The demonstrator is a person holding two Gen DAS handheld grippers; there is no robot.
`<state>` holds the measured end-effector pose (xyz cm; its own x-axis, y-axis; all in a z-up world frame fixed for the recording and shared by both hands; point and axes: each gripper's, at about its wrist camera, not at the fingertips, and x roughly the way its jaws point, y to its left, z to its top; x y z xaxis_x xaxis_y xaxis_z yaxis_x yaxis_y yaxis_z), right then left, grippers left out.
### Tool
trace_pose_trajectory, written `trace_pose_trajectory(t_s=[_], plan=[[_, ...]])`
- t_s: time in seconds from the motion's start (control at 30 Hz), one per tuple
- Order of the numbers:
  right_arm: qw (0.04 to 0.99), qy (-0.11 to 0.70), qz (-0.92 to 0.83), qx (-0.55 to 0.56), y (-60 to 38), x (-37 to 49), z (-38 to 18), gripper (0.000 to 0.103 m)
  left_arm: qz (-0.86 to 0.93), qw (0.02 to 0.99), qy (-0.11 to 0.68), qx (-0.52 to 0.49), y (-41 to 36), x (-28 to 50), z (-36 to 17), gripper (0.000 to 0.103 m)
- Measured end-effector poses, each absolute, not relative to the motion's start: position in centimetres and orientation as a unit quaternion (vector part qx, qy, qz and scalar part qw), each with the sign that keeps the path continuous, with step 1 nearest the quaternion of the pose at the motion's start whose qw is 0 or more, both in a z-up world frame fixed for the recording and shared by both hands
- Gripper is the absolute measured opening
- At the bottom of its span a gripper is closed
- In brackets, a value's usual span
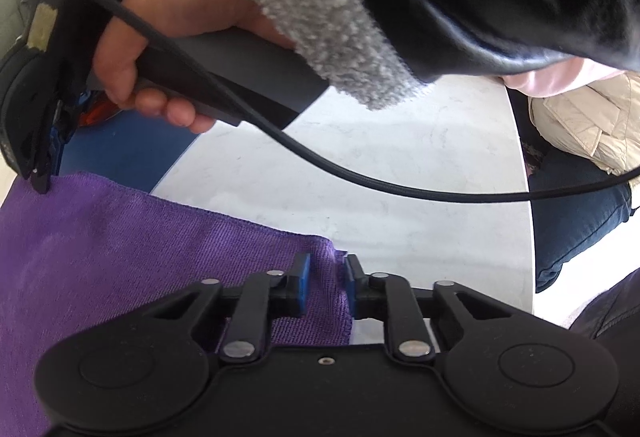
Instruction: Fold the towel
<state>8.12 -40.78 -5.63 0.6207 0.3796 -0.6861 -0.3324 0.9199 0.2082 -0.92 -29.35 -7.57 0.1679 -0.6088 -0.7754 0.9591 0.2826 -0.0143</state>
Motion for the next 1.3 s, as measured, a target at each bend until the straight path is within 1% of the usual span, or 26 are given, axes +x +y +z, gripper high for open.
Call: trace_pose_trajectory(t_s=[0.1, 0.17, 0.27, 0.4, 0.57, 0.97, 1.13, 1.3], plan=[[0.900, 0.388, 0.195, 0.033, -40.8, 8.0, -5.7, 0.005, -0.539, 0.724, 0.360, 0.236, -29.0, -0.2, -7.5, 0.004], [0.900, 0.388, 0.193, 0.037, -40.9, 8.0, -5.8, 0.005, -0.534, 0.725, 0.379, 0.212, -28.4, 0.5, -7.5, 0.003], [0.900, 0.389, 0.192, 0.039, -40.9, 7.9, -6.0, 0.005, -0.530, 0.729, 0.391, 0.190, -27.4, 1.2, -7.3, 0.003], [0.900, 0.388, 0.192, 0.039, -40.9, 7.9, -6.4, 0.005, -0.524, 0.730, 0.417, 0.135, -24.7, 2.2, -6.4, 0.003], [0.902, 0.383, 0.193, 0.045, -40.9, 7.8, -6.1, 0.005, -0.513, 0.739, 0.429, 0.082, -22.3, 2.6, -5.1, 0.003], [0.910, 0.357, 0.203, 0.063, -40.8, 7.4, -3.8, 0.005, -0.477, 0.775, 0.414, -0.021, -15.8, 0.8, -3.1, 0.003], [0.910, 0.349, 0.215, 0.066, -39.6, 7.5, -2.6, 0.005, -0.456, 0.786, 0.413, -0.059, -14.5, 0.9, -4.0, 0.003], [0.908, 0.344, 0.230, 0.064, -38.0, 7.7, -1.6, 0.005, -0.430, 0.798, 0.408, -0.107, -11.0, -0.3, -4.0, 0.003]])
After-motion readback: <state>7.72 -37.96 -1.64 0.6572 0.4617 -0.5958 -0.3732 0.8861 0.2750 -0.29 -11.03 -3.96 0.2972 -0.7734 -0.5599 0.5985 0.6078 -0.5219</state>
